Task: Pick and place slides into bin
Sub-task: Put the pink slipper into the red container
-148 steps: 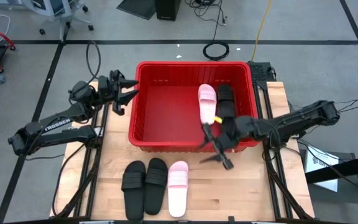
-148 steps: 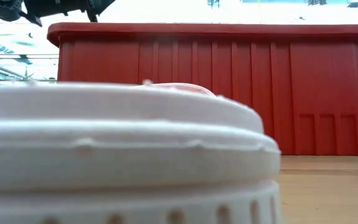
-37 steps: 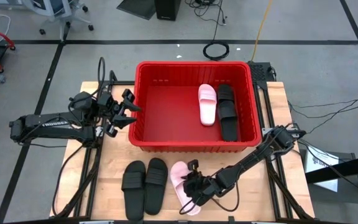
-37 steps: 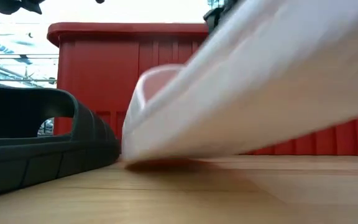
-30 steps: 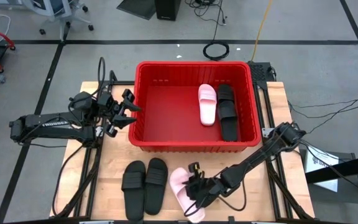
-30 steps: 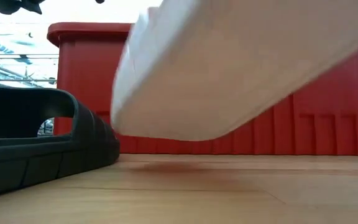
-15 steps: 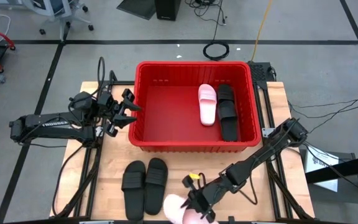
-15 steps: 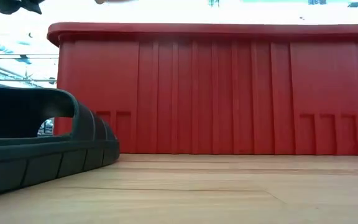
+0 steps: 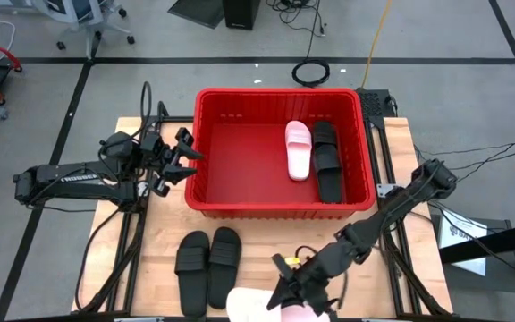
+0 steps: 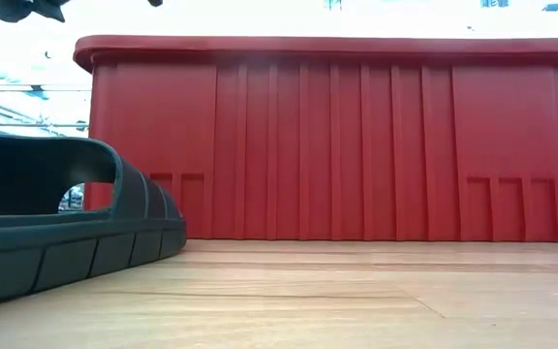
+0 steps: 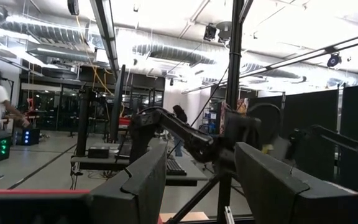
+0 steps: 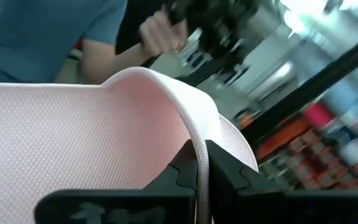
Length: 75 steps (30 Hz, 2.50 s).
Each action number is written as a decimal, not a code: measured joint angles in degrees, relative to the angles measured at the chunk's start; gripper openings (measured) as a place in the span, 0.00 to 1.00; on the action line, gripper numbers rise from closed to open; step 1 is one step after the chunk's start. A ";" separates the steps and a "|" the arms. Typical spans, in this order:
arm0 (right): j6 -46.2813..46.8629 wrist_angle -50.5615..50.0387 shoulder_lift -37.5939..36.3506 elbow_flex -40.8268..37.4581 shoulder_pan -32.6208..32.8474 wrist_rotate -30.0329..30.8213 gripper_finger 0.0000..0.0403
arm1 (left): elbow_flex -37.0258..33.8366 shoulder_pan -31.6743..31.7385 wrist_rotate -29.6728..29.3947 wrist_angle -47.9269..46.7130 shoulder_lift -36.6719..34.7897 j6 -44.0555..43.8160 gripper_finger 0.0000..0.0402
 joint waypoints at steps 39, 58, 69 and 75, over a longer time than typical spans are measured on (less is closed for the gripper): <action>-19.28 0.80 -24.62 -14.24 -36.67 49.32 0.01 | -0.02 0.10 -11.27 -7.11 0.00 12.45 0.49; -1.86 1.22 -25.78 -35.15 -43.36 41.55 0.01 | -0.02 10.41 -16.52 -4.42 0.00 13.46 0.49; 6.21 1.01 -25.75 -43.31 -43.26 41.60 0.01 | -0.02 18.08 -13.09 -1.02 0.00 13.44 0.49; 13.37 1.36 -25.75 -45.72 -43.25 37.67 0.01 | -0.02 20.67 -13.05 -1.04 0.00 13.18 0.49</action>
